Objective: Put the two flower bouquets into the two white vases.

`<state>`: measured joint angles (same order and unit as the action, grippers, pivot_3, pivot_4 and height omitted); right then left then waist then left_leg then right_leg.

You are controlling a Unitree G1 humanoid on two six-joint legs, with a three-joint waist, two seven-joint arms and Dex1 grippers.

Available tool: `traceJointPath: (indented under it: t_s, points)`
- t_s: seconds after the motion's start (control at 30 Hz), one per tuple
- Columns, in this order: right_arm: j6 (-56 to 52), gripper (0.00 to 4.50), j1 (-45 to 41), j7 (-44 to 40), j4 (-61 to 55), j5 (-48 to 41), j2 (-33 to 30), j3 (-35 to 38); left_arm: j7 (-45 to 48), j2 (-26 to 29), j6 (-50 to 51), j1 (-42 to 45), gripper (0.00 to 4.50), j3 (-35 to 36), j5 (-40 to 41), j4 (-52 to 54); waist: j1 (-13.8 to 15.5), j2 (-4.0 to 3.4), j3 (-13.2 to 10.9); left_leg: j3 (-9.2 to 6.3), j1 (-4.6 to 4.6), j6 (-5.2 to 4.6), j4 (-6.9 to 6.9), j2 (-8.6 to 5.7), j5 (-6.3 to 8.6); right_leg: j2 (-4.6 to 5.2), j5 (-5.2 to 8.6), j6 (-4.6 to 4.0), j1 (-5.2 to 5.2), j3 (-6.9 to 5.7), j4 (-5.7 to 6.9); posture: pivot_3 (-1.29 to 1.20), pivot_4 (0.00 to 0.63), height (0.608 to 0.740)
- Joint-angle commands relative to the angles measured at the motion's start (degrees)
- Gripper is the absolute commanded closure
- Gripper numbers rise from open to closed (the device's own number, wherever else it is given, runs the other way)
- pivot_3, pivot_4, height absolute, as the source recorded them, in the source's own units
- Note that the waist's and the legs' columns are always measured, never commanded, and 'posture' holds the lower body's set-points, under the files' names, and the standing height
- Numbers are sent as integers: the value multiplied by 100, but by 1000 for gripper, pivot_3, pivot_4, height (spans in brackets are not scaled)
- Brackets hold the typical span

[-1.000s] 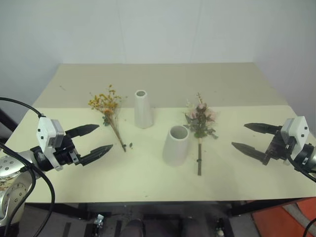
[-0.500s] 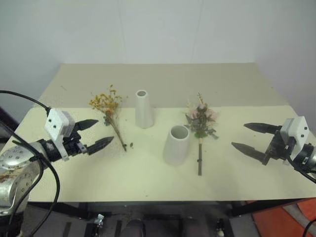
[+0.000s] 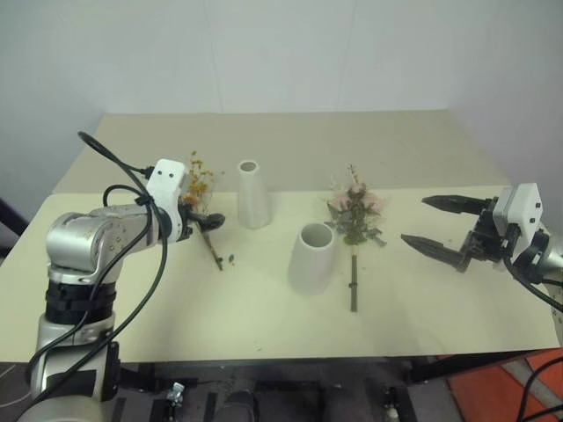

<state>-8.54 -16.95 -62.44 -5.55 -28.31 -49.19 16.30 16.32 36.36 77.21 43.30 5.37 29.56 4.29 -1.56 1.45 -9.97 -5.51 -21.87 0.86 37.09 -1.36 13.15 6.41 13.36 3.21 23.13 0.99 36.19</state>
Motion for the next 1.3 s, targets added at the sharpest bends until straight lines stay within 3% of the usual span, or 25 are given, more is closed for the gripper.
traceJointPath:
  t_s: [0.03, 0.5, 0.8, 0.97, 1.3]
  points:
    - [131, 200, -343, -147, 141, 32, -79, -89, -321, -205, 200, 278, 22, 6, -336, -486, -10, 0, 0, 0, -1, 1, 0, 0, -1, 0, 0, 0, 0, 0, 1, 0, 150, 740]
    - [272, 200, -1249, -513, 747, 243, 83, -587, -728, -1050, -128, 1134, 22, -151, -1227, -2214, 59, 3, -2, -2, -15, 13, 7, -4, -7, 4, -4, 1, 9, -1, 0, 0, 150, 740]
    - [291, 200, -1182, -518, 662, 217, 132, -541, -527, -1170, -518, 1308, 2789, -224, -1492, -3127, 51, 3, -2, -2, -16, 16, 9, -6, -9, 5, -6, 3, 10, 0, 1, 0, 150, 740]
    - [281, 200, -1131, -501, 609, 195, 130, -515, -496, -1148, -550, 1282, 4358, -264, -1597, -3071, 59, 3, -2, -3, -16, 22, 12, -7, -13, 6, -9, 6, 9, -1, 3, 0, 150, 740]
    - [274, 200, -1126, -462, 615, 171, 197, -520, -832, -878, -2488, 951, 4460, 357, -1936, -2279, 46, 4, -2, -4, -21, 29, 12, -5, -16, 6, -17, 3, 16, 0, 2, 0, 150, 740]
